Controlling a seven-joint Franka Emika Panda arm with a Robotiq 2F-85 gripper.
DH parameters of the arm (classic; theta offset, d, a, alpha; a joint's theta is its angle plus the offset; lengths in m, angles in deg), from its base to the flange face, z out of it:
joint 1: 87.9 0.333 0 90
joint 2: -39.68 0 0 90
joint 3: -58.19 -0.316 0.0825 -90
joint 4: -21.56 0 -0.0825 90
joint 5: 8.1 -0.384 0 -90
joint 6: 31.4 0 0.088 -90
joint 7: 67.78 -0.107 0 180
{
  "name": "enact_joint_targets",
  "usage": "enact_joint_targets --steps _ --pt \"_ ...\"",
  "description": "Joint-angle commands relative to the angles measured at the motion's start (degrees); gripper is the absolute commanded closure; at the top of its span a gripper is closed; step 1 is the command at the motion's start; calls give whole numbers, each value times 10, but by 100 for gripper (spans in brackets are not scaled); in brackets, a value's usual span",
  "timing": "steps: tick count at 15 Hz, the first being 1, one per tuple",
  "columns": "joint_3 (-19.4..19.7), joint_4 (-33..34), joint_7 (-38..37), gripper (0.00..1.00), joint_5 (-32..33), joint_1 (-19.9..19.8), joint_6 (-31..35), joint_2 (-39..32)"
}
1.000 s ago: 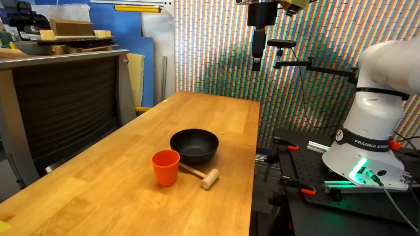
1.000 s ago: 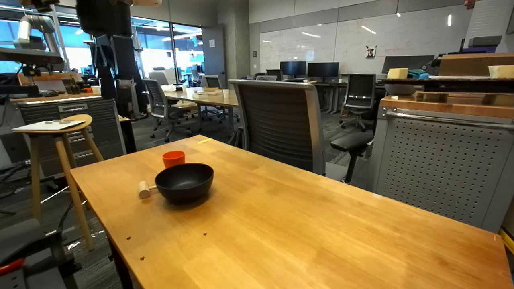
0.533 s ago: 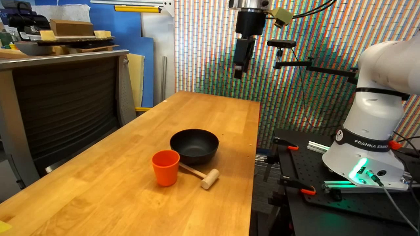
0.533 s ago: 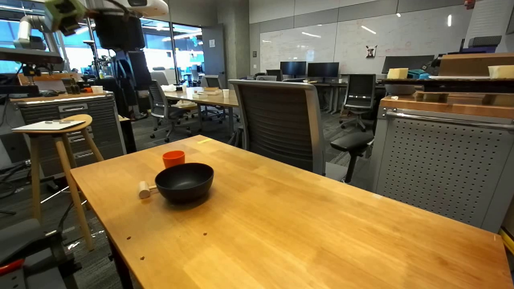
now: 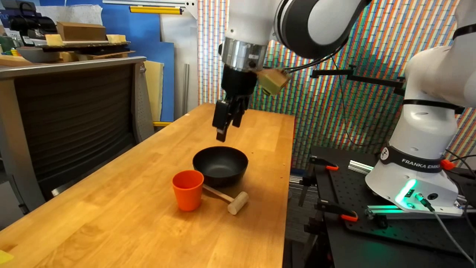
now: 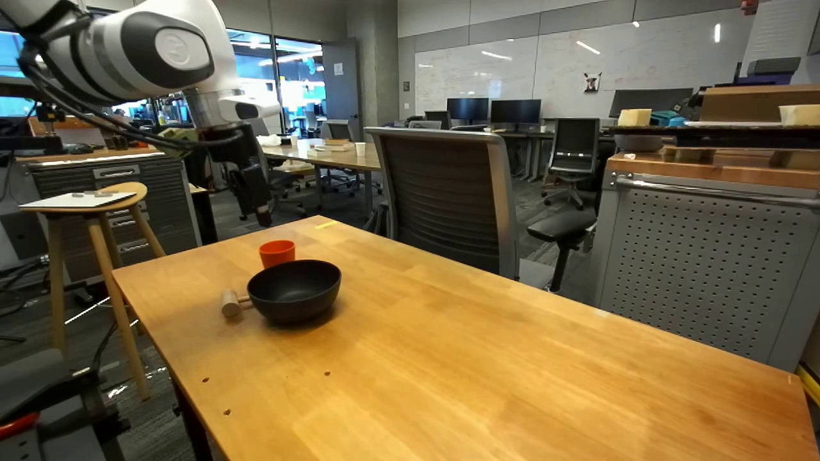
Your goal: Put the cup in the bowl
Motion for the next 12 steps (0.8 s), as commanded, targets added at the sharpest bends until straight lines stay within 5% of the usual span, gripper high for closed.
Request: enact_joint_targets --steps 1,3,7,8,9,12 --pt "24 93 -95 0 109 37 10 -130" --pt "59 135 -138 0 175 78 4 -180" --pt "108 202 -155 0 195 145 -7 -248" --pt "114 215 -146 25 187 156 -13 -260" --pt "118 226 -140 26 178 165 -17 -269" --pt "120 247 -130 52 144 178 -46 -283"
